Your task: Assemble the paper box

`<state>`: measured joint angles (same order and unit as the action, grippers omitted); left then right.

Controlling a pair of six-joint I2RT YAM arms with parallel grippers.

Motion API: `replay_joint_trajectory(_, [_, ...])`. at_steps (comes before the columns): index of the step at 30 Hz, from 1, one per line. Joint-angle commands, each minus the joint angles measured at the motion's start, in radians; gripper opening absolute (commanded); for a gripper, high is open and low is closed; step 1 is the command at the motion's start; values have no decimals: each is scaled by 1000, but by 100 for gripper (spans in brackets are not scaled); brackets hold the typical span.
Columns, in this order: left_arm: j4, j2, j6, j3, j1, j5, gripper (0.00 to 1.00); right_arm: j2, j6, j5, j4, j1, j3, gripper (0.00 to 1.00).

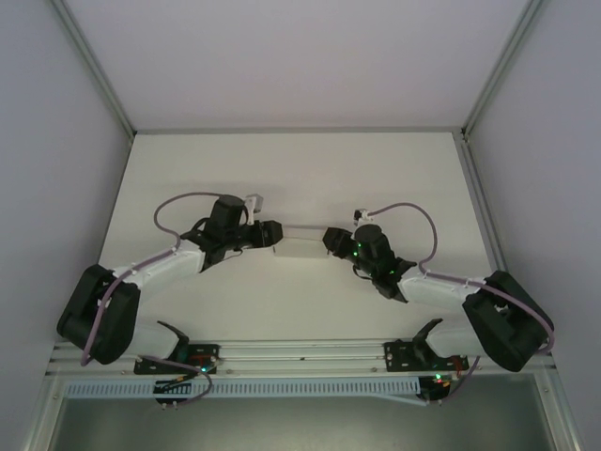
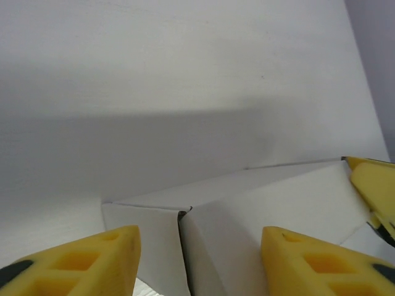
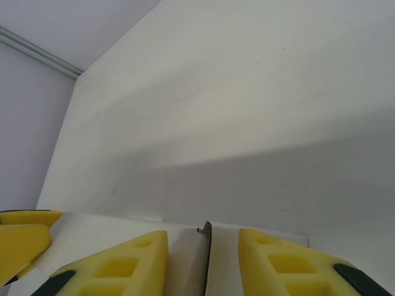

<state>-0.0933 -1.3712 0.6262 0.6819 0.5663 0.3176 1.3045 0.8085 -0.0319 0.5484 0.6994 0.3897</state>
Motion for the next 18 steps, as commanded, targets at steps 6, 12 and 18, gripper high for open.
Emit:
replay_joint_trajectory(6, [-59,-29,-17,-200,-18,19,16,179,-227,88,-65,-30,-130,29])
replay_joint_trajectory(12, [-302,-8,-59,-339,-20,64,0,205,-221,149,68,-68,-174,23])
replay_joint_trajectory(18, [-372,-98,-63,-386,-30,88,0,206,-273,146,-2,-71,-145,20])
